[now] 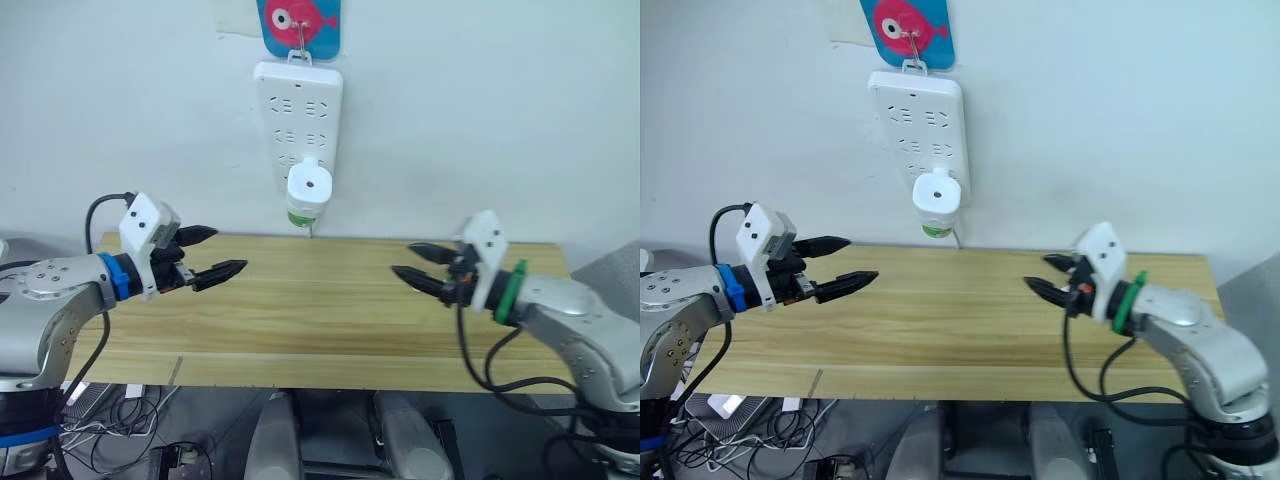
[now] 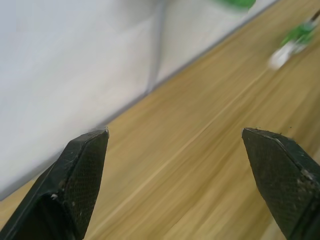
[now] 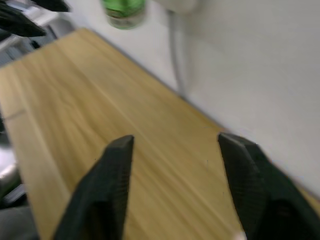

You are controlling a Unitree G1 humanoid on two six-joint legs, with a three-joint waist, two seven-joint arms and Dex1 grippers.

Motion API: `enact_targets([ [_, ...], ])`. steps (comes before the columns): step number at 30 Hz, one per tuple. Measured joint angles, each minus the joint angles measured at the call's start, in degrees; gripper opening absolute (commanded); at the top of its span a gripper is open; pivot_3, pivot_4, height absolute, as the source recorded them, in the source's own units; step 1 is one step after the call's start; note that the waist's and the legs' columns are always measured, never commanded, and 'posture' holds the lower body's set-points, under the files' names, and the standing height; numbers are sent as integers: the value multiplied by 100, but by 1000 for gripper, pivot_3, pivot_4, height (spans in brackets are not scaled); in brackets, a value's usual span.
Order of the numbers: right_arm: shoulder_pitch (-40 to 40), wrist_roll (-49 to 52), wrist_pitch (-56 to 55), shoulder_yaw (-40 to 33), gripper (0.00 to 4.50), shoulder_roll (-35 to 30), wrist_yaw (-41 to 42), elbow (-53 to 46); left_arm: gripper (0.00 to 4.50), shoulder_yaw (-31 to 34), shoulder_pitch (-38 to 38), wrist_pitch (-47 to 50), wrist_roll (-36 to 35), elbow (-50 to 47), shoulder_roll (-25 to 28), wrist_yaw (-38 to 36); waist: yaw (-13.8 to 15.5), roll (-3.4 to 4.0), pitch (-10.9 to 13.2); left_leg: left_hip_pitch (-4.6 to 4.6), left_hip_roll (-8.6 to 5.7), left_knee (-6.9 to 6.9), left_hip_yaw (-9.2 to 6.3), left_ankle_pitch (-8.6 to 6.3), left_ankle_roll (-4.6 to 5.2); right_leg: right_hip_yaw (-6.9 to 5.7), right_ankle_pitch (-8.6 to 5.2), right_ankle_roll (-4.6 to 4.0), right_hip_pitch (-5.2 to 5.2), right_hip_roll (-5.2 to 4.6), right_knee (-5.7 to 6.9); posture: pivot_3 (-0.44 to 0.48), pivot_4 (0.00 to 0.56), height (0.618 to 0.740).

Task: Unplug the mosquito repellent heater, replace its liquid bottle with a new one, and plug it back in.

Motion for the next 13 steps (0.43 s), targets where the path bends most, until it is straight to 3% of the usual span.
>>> enact_targets([
  [2, 332, -149, -391, -349, 4456, -300, 300, 403, 4500, -40, 25, -371, 290, 570, 55, -99, -4, -8, -6, 0, 0, 0, 4, 0, 0, 2, 0, 0, 0, 0, -1, -124, 226, 740],
  [7, 902, -629, -1497, -1100, 4486, -674, 740, 1718, 4500, -187, -358, -1225, 858, 1926, -4, -157, -7, -33, -40, -1, -1, 5, 13, 0, 0, 3, 0, 0, 0, -2, 0, -145, 210, 740],
  [13, 1107, -985, -2308, -1666, 4486, -758, 763, 3078, 4500, -339, -733, -1878, 1177, 2786, -203, -251, -27, -49, -117, 0, 0, 17, 21, 0, 0, 7, 1, 0, 2, -4, 12, -155, 198, 740],
])
